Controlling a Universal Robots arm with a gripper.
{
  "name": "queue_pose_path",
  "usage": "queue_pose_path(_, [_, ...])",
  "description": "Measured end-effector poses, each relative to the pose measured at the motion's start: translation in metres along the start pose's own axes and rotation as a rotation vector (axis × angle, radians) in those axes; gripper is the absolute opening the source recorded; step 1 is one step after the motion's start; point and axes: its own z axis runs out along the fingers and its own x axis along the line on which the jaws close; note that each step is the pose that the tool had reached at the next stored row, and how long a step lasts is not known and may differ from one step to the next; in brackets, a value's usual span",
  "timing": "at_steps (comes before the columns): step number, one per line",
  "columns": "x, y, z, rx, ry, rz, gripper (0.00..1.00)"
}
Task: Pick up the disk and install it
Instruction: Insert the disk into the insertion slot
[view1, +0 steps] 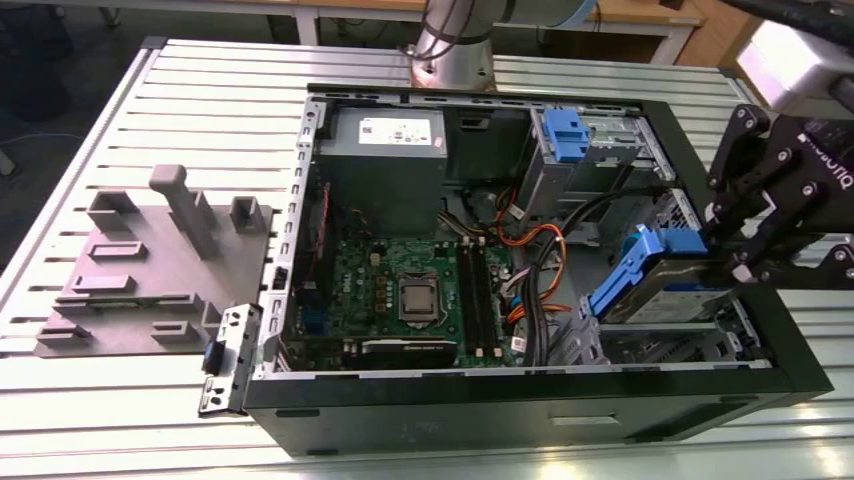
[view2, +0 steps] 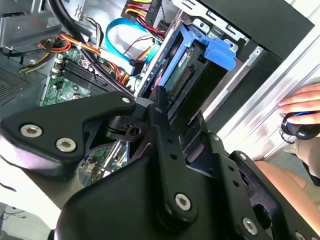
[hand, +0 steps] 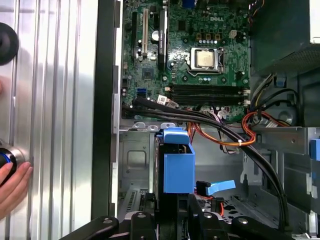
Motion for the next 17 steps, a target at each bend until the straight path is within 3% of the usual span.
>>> queue_pose_path(17, [0.0029,-0.0016,0.0308,0.0,-0.0002,0.0,0.35])
